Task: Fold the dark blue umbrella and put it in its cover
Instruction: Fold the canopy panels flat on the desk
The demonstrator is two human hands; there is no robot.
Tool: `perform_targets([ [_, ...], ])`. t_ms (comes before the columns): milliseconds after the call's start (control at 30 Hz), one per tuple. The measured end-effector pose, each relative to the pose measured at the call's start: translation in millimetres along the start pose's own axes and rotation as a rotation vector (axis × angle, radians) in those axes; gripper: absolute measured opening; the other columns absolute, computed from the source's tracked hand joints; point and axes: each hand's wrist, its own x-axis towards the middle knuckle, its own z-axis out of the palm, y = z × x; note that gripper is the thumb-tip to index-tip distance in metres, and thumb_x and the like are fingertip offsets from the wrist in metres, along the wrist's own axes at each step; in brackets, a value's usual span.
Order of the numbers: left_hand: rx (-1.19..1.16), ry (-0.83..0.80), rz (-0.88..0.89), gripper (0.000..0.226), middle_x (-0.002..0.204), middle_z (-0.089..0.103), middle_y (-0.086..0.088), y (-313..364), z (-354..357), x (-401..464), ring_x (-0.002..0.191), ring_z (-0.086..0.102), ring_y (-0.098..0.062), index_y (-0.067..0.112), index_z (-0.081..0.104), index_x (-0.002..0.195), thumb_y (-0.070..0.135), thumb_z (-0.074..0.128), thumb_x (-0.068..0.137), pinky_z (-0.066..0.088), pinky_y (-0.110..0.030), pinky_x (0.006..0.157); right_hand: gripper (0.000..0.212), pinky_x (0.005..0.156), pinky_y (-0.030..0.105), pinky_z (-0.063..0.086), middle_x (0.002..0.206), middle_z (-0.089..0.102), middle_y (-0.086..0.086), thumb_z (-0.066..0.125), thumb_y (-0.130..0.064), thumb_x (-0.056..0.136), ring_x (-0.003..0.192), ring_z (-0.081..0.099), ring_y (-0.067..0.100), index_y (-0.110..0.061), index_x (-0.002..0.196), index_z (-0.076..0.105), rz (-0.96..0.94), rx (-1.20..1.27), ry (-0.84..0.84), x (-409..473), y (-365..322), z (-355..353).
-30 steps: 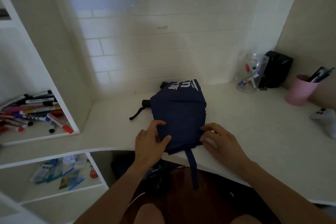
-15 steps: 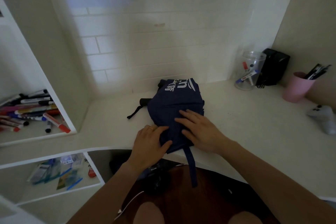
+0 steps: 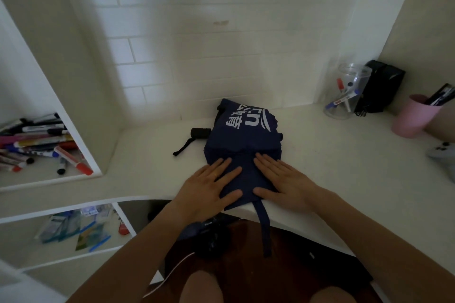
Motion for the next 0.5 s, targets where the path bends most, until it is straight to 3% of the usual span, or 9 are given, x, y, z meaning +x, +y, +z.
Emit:
perform_targets([
  [167,0.028,-0.016,-0.003,0.074,0.169,-0.001,0.006,-9.5,-3.9,-5.5,0.156,0.0,-0.014,0.051,0.001,0.156,0.082,0.014,0.089,0.007,-0.044,0.126,0.092,0.123,0.029,-0.005,0.163,-0.017,-0.019,0.021,-0.086,0.085,0.15,-0.013,0.0,-0.038,0.157,-0.012,0.095,-0.017,-0.069,-13.1,10.6,-13.4],
  [200,0.021,-0.002,-0.004,0.074,0.17,0.0,0.006,-9.8,-1.8,-5.8,0.156,0.001,-0.014,0.052,0.002,0.156,0.082,0.015,0.09,0.007,-0.045,0.126,0.093,0.124,0.03,-0.001,0.164,-0.008,-0.02,0.029,-0.086,0.083,0.151,-0.004,0.001,-0.04,0.158,-0.003,0.123,0.048,-0.11,-12.5,8.5,-20.2],
  [267,0.009,0.026,-0.007,0.072,0.169,0.002,0.006,-10.2,1.7,-5.8,0.156,0.002,-0.015,0.052,0.003,0.155,0.082,0.017,0.091,0.008,-0.046,0.125,0.085,0.121,0.032,0.023,0.156,0.031,-0.021,0.052,-0.081,0.077,0.143,0.032,0.003,-0.041,0.151,0.036,0.229,0.344,-0.021,-8.4,4.0,-41.8],
  [333,0.005,0.037,-0.007,0.072,0.169,0.003,0.005,-10.3,3.9,-5.9,0.156,0.002,-0.015,0.052,0.003,0.155,0.082,0.016,0.091,0.008,-0.046,0.125,0.057,0.096,0.027,0.051,0.119,0.068,-0.015,0.067,-0.068,0.077,0.104,0.062,-0.002,-0.032,0.122,0.067,0.314,0.593,0.388,5.6,2.6,-66.9],
  [400,0.006,0.037,-0.005,0.072,0.17,0.001,0.005,-9.8,3.5,-5.5,0.156,0.001,-0.015,0.052,0.002,0.155,0.083,0.014,0.091,0.007,-0.045,0.125,0.039,0.066,0.017,0.049,0.093,0.07,-0.009,0.071,-0.05,0.085,0.077,0.062,-0.004,-0.024,0.113,0.068,0.417,0.689,0.649,28.1,7.8,-92.5],
  [500,0.009,0.035,-0.01,0.073,0.17,0.0,0.005,-8.3,1.3,-5.8,0.156,0.0,-0.015,0.052,0.003,0.156,0.083,0.012,0.09,0.008,-0.046,0.125,0.047,0.055,0.019,0.041,0.1,0.066,0.0,0.073,-0.044,0.085,0.075,0.061,0.006,-0.02,0.122,0.057,0.566,0.937,0.532,66.3,17.0,-112.8],
])
